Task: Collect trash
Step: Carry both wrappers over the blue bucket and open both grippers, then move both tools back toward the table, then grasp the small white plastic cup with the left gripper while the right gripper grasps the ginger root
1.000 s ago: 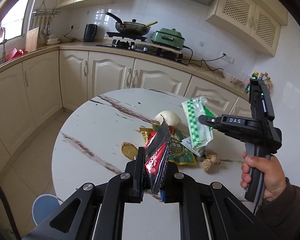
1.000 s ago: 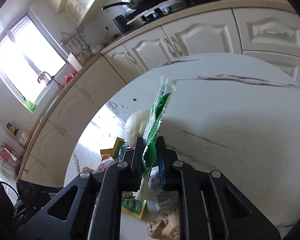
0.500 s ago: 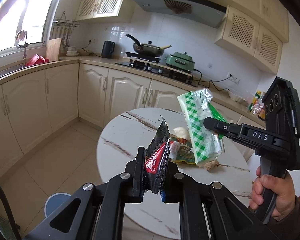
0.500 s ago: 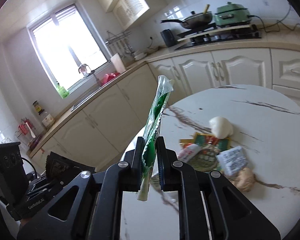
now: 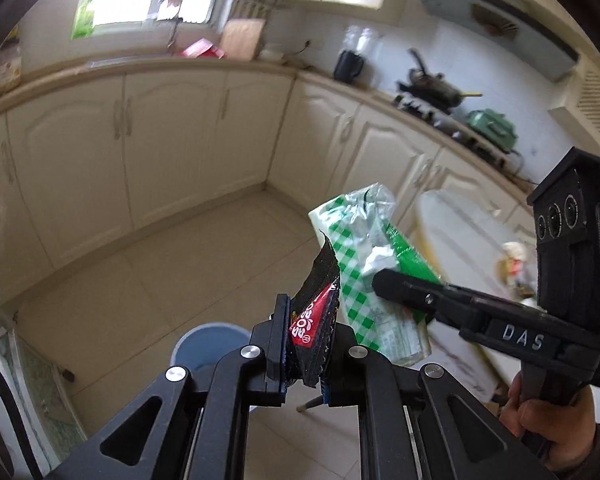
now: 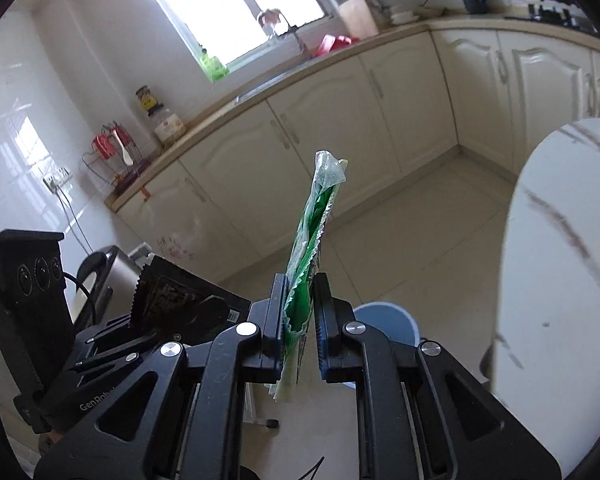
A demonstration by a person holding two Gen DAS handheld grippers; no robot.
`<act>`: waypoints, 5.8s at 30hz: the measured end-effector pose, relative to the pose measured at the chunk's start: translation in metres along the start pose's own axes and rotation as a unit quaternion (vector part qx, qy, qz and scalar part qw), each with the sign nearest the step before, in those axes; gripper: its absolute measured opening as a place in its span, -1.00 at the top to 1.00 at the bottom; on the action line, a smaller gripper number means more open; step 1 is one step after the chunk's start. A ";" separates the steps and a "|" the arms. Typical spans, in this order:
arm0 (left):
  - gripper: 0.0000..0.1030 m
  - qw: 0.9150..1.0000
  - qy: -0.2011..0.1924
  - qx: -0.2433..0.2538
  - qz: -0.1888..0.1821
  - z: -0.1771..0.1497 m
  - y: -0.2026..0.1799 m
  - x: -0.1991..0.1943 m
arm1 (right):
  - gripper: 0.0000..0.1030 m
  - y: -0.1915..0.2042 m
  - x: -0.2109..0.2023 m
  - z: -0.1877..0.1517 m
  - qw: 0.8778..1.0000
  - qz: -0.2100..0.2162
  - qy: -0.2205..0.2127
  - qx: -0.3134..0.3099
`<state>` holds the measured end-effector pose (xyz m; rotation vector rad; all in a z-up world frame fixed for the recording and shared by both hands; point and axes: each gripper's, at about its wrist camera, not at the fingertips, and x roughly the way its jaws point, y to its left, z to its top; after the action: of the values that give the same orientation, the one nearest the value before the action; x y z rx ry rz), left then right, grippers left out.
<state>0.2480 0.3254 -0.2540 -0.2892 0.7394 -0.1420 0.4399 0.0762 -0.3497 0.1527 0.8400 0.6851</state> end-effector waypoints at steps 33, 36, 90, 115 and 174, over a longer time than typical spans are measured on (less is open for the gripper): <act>0.03 0.985 0.074 -0.094 0.127 0.000 0.089 0.079 | -0.54 -0.033 0.189 -0.020 0.987 -0.125 0.092 -0.049; -0.12 0.987 0.021 -0.079 0.140 0.013 0.059 0.024 | -0.70 0.000 0.137 -0.010 0.986 -0.138 0.047 -0.079; -0.99 0.945 -0.297 0.122 0.065 -0.292 -0.264 -0.417 | -1.00 0.169 -0.469 -0.147 0.877 -0.320 -0.350 -0.072; -0.99 0.948 -0.282 0.134 0.057 -0.235 -0.261 -0.389 | -1.00 0.140 -0.468 -0.148 0.879 -0.333 -0.338 -0.049; -0.75 0.977 0.090 0.192 0.001 -0.010 -0.394 0.163 | -0.12 -0.270 -0.286 -0.084 0.941 -0.325 -0.002 0.097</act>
<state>0.3500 -0.0887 -0.2442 0.0944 0.8742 -0.3086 0.3790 -0.3211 -0.3284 0.0462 0.8882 -0.0200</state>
